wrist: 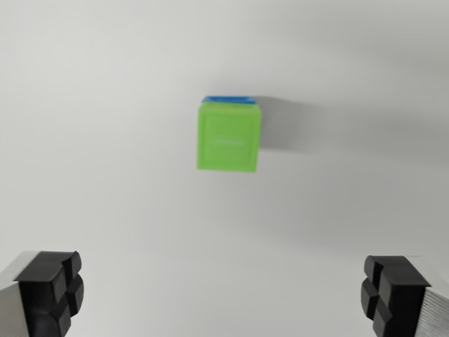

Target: Stack cube

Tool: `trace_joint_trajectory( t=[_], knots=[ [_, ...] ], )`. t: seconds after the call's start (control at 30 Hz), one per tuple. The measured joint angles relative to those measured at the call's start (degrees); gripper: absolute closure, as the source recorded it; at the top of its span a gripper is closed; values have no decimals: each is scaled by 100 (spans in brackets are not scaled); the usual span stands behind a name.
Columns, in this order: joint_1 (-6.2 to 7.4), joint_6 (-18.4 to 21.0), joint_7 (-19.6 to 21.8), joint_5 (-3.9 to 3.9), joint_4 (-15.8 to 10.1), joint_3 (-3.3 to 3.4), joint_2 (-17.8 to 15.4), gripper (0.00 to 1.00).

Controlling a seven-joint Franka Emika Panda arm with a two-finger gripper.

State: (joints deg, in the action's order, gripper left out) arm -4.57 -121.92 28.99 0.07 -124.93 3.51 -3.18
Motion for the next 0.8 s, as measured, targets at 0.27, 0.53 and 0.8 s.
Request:
trace_joint_trajectory(
  t=[0.27,0.53,0.8],
  knots=[
    [0,365,5,-7,232,0,-136,0],
    [0,629,8,-11,420,0,-206,0],
    [0,752,9,-14,509,-1,-246,0]
  ],
)
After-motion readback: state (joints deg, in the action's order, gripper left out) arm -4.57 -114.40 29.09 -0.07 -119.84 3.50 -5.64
